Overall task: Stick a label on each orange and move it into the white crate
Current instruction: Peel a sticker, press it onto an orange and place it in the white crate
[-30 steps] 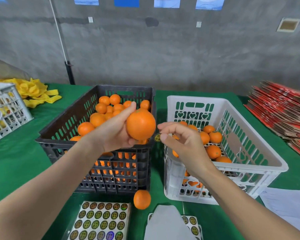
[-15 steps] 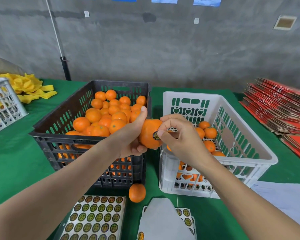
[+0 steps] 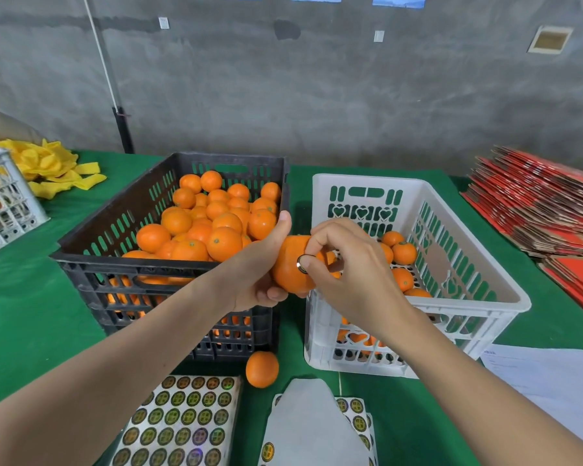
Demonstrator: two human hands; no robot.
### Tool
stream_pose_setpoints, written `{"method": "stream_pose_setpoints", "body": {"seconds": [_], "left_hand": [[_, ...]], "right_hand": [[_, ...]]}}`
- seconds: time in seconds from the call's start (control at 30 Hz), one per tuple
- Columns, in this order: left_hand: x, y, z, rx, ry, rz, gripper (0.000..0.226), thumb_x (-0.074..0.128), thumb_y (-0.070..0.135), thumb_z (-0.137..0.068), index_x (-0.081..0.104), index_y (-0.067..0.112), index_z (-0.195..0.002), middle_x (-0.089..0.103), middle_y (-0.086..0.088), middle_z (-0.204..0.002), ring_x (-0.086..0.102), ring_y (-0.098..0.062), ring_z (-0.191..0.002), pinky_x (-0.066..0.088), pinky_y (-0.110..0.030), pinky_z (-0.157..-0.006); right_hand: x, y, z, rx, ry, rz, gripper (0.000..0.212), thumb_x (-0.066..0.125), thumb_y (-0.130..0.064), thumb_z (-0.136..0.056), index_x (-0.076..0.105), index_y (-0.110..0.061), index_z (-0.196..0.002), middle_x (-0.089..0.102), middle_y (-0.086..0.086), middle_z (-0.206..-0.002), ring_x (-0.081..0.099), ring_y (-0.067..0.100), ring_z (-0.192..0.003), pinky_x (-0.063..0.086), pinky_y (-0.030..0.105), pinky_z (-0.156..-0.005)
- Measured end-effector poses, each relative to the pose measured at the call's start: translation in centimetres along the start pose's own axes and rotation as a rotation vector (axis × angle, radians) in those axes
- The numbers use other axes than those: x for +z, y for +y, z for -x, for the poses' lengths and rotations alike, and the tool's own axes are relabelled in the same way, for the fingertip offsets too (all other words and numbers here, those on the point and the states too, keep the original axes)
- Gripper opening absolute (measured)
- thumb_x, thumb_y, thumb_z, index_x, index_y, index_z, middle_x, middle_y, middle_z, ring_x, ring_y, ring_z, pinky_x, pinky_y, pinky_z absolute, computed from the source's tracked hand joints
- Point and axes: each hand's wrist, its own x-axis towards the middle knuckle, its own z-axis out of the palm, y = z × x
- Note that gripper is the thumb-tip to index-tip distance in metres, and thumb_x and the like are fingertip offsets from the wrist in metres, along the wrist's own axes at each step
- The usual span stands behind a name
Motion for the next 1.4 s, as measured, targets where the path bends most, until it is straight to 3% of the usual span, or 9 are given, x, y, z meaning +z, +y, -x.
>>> {"method": "stream_pose_setpoints", "body": {"seconds": [0.2,0.37,0.57,0.77,0.93,1.03,1.13,1.23,1.4], "left_hand": [[1.1,-0.7,-0.3,-0.014,0.108,-0.103,0.071,0.028,0.077,-0.084,0.053,0.012,-0.092,0.050,-0.006,-0.054,0.037,-0.012,-0.033,0.027,-0.017,-0.032],[2.3,-0.7,-1.1,0.010,0.133,-0.054,0.068,0.027,0.078,-0.083,0.057,0.018,-0.098,0.061,-0.009,-0.076,0.052,-0.016,-0.053,0.037,-0.022,-0.041],[2.4,-3.4,-1.4,0.073,0.099,0.012,0.079,0.019,0.074,-0.080,0.061,0.011,-0.105,0.074,-0.016,-0.091,0.069,-0.026,-0.064,0.052,-0.028,-0.048],[1.4,-11.2,-2.3,-0.288,0.220,-0.322,0.027,0.045,0.009,-0.100,0.064,-0.007,-0.111,0.070,-0.020,-0.102,0.068,-0.030,-0.086,0.057,-0.029,-0.072],[0.6,-17.5,-3.4,-0.503,0.143,-0.595,0.023,0.060,0.023,-0.093,0.059,0.005,-0.108,0.059,-0.014,-0.111,0.059,-0.025,-0.106,0.053,-0.030,-0.084],[0.8,-19.6,-3.9,-0.545,0.145,-0.655,0.037,0.068,0.039,-0.085,0.053,0.007,-0.092,0.055,-0.018,-0.123,0.047,-0.031,-0.124,0.047,-0.039,-0.097],[1.0,-20.4,-4.0,-0.553,0.120,-0.730,0.046,0.076,0.045,-0.076,0.043,0.013,-0.071,0.059,-0.016,-0.109,0.024,-0.038,-0.139,0.032,-0.046,-0.107],[0.9,-20.9,-3.7,-0.522,0.152,-0.714,0.043,0.082,0.037,-0.071,0.045,0.017,-0.079,0.051,-0.014,-0.121,0.048,-0.025,-0.124,0.044,-0.031,-0.091],[-0.2,-21.1,-3.2,-0.502,0.113,-0.583,0.056,0.082,0.019,-0.075,0.046,0.005,-0.116,0.055,-0.022,-0.121,0.056,-0.004,-0.043,0.037,-0.014,-0.041]], "right_hand": [[-2.0,1.7,-0.5,0.263,-0.178,-0.252,0.099,0.081,-0.024,-0.070,0.015,-0.061,-0.133,0.045,-0.015,-0.114,0.058,0.005,-0.078,0.052,0.020,-0.064],[-1.4,2.7,0.3,0.199,-0.375,-0.215,0.068,0.080,-0.037,-0.069,0.047,-0.033,-0.128,0.054,-0.012,-0.120,0.056,0.005,-0.106,0.052,0.031,-0.086],[-3.4,9.6,-4.2,0.418,-0.072,-0.102,0.054,0.080,-0.031,-0.068,0.049,-0.030,-0.111,0.052,-0.015,-0.101,0.054,0.008,-0.093,0.046,0.024,-0.075],[-2.1,20.9,-5.7,0.622,-0.797,0.634,0.063,0.072,-0.023,-0.074,0.049,-0.012,-0.131,0.051,0.008,-0.130,0.051,0.027,-0.111,0.045,0.035,-0.077],[-2.0,23.9,-5.7,0.635,-0.968,0.813,0.073,0.067,-0.028,-0.082,0.032,-0.014,-0.144,0.033,0.010,-0.148,0.035,0.032,-0.132,0.037,0.045,-0.105],[-2.5,23.1,-5.5,0.614,-0.869,0.799,0.070,0.069,-0.026,-0.081,0.035,-0.010,-0.140,0.039,0.012,-0.144,0.039,0.033,-0.130,0.036,0.041,-0.104],[-2.7,19.1,-5.1,0.416,-0.246,0.494,0.044,0.063,-0.014,-0.086,0.051,-0.005,-0.127,0.054,0.016,-0.130,0.052,0.031,-0.117,0.043,0.039,-0.097],[-1.8,12.6,-1.9,0.094,0.147,0.165,0.020,0.055,-0.006,-0.089,0.062,-0.008,-0.107,0.063,0.003,-0.100,0.058,0.016,-0.091,0.048,0.025,-0.080],[4.0,7.1,7.8,0.064,-0.426,-0.068,0.010,0.055,-0.010,-0.087,0.065,-0.008,-0.090,0.060,-0.002,-0.077,0.049,0.004,-0.066,0.036,0.008,-0.061]]}}
